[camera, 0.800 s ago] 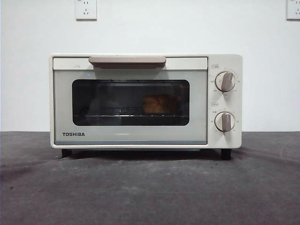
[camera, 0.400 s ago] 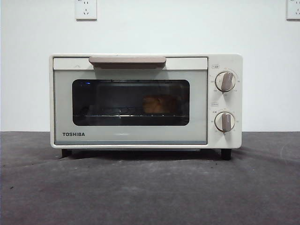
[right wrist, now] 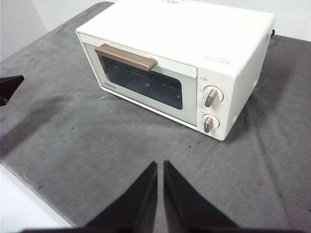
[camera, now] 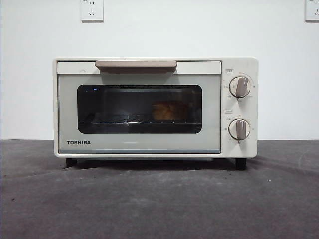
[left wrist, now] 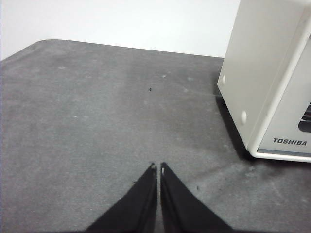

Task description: The left arm flap open the oven, the right arm pick bread and place it into oven, the left arm flap close the oven

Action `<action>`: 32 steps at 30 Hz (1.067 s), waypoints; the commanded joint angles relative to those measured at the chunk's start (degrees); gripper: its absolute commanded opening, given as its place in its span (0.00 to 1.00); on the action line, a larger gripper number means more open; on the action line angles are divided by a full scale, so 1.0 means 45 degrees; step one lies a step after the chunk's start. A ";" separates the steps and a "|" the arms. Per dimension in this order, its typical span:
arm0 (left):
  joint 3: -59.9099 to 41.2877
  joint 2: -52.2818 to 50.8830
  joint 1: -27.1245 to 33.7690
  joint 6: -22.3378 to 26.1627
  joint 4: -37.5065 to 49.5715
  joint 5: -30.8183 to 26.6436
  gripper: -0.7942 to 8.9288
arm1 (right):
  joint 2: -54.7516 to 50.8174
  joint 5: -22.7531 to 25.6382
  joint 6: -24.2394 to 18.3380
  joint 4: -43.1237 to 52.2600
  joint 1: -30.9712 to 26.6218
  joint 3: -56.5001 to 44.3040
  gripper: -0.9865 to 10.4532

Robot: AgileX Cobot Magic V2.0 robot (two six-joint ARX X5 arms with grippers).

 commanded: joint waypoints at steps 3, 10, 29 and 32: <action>-0.0262 -0.0024 0.0015 0.0321 -0.0063 -0.0078 0.10 | 0.0049 0.0010 -0.0092 0.0131 0.0117 0.0238 0.10; -0.0262 -0.0024 0.0015 0.0321 -0.0063 -0.0078 0.10 | 0.0049 0.0010 -0.0092 0.0131 0.0117 0.0238 0.10; -0.0262 -0.0024 0.0015 0.0321 -0.0063 -0.0078 0.10 | -0.0204 -0.0136 -0.0107 0.1603 -0.3172 -0.1088 0.10; -0.0262 -0.0024 0.0015 0.0321 -0.0058 -0.0078 0.10 | -0.0767 -0.0126 -0.0296 0.3235 -0.4974 -0.2516 0.10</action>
